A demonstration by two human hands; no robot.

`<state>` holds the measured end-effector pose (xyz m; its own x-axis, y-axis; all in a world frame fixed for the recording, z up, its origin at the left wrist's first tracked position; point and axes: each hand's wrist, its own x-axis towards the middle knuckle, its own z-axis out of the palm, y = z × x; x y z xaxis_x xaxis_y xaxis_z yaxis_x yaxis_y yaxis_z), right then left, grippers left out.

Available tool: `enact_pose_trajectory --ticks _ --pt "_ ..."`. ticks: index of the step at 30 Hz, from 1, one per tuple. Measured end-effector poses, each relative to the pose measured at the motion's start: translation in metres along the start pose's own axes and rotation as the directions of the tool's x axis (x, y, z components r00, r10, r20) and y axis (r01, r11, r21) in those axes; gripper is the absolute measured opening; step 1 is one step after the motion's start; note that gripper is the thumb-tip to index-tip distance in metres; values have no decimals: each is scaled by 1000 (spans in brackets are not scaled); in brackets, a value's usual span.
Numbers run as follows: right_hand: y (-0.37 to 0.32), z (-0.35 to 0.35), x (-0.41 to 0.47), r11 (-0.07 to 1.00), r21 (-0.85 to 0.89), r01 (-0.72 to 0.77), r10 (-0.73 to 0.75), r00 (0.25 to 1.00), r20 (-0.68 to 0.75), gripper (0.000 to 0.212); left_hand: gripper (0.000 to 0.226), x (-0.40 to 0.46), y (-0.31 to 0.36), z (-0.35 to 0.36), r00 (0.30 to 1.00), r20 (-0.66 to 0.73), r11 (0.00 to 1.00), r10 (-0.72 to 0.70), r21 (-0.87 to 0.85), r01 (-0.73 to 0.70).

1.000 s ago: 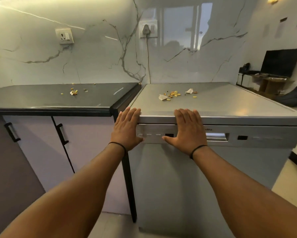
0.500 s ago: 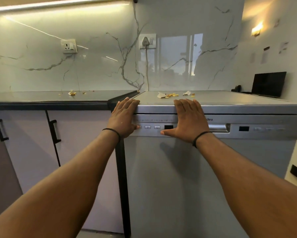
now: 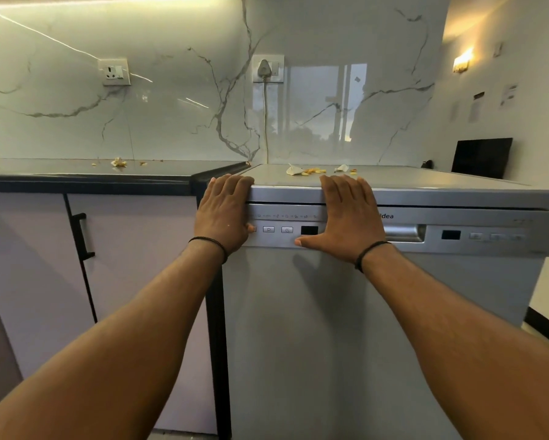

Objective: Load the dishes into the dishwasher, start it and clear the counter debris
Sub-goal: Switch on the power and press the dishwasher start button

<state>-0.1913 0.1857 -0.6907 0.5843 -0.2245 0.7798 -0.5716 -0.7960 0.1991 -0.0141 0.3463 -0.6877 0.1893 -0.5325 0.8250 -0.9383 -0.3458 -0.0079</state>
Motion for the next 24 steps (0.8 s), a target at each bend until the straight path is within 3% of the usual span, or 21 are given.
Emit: enact_pose_trajectory --ticks 5,9,16,24 --pt "-2 -7 -4 999 21 36 -39 990 138 127 83 -4 -2 -7 995 100 999 -28 33 25" --pt "11 -17 -16 998 2 68 -67 980 190 129 110 -2 2 -14 979 193 996 -58 80 43" --pt "22 -24 -40 999 -33 -9 16 976 217 133 134 -19 31 -7 974 163 972 -158 202 124" --pt "27 -18 -48 990 -91 -110 125 976 179 140 141 -23 50 6 977 176 979 -116 188 82"
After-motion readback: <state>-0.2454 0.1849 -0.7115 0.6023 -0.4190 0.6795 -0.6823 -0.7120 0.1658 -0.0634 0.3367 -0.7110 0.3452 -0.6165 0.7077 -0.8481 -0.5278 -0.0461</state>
